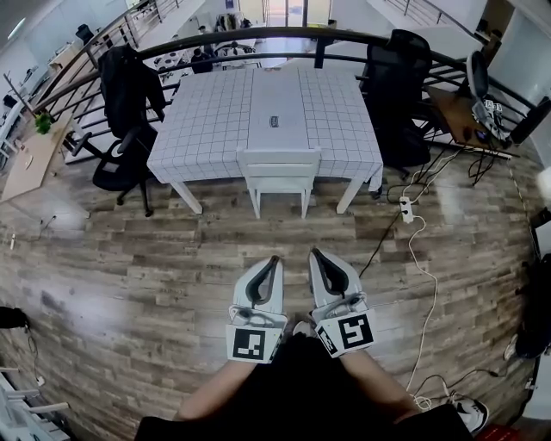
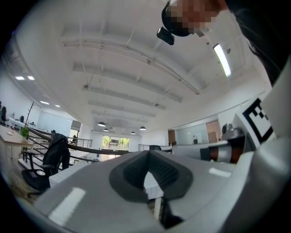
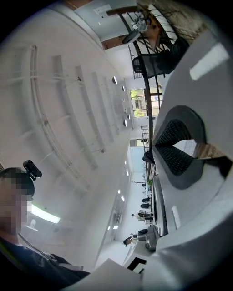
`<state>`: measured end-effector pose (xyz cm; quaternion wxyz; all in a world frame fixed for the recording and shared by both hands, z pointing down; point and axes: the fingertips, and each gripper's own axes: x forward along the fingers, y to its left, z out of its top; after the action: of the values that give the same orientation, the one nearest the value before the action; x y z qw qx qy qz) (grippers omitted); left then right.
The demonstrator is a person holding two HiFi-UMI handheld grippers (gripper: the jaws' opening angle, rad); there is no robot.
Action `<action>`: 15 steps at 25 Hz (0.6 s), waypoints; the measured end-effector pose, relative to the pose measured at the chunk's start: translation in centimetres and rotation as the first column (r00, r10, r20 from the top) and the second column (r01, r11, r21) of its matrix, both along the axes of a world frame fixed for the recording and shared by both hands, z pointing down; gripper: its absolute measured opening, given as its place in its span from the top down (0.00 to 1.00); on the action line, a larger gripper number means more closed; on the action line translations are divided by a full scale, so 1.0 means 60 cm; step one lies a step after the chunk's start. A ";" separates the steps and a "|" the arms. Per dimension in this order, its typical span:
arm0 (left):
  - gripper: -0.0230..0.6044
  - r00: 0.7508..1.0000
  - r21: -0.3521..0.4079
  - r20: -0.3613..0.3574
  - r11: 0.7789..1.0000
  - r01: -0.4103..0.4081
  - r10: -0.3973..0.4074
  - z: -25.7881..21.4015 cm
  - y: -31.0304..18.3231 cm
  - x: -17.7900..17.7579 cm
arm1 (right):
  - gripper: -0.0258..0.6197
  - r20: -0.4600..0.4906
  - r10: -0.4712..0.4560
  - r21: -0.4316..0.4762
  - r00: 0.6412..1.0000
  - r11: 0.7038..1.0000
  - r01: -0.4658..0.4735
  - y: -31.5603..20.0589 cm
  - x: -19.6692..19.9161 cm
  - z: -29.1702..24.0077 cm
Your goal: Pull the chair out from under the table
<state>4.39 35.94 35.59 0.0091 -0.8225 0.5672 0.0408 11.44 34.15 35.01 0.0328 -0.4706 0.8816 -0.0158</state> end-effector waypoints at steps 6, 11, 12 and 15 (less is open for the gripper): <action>0.95 1.000 0.020 0.017 1.000 0.021 -0.021 0.006 0.001 0.008 | 0.97 -0.009 -0.070 -0.008 0.998 0.998 0.070 0.010 0.024 0.019; 0.95 0.999 -0.001 0.030 1.000 0.030 -0.030 0.013 -0.002 0.013 | 0.97 -0.044 -0.047 -0.061 0.998 0.997 0.044 -0.002 0.059 0.052; 0.95 0.999 0.002 0.039 0.999 0.037 -0.037 0.013 -0.004 0.014 | 0.97 -0.045 -0.050 -0.067 0.998 0.997 0.047 -0.006 0.064 0.056; 0.95 0.998 0.007 0.053 0.999 0.038 -0.038 0.010 -0.014 0.016 | 0.96 -0.042 -0.052 -0.062 0.998 0.997 0.049 -0.016 0.071 0.059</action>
<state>5.36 35.10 36.17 0.0275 -0.8124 0.5821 0.0205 15.72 33.22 38.56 -0.0012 -0.4492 0.8928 -0.0331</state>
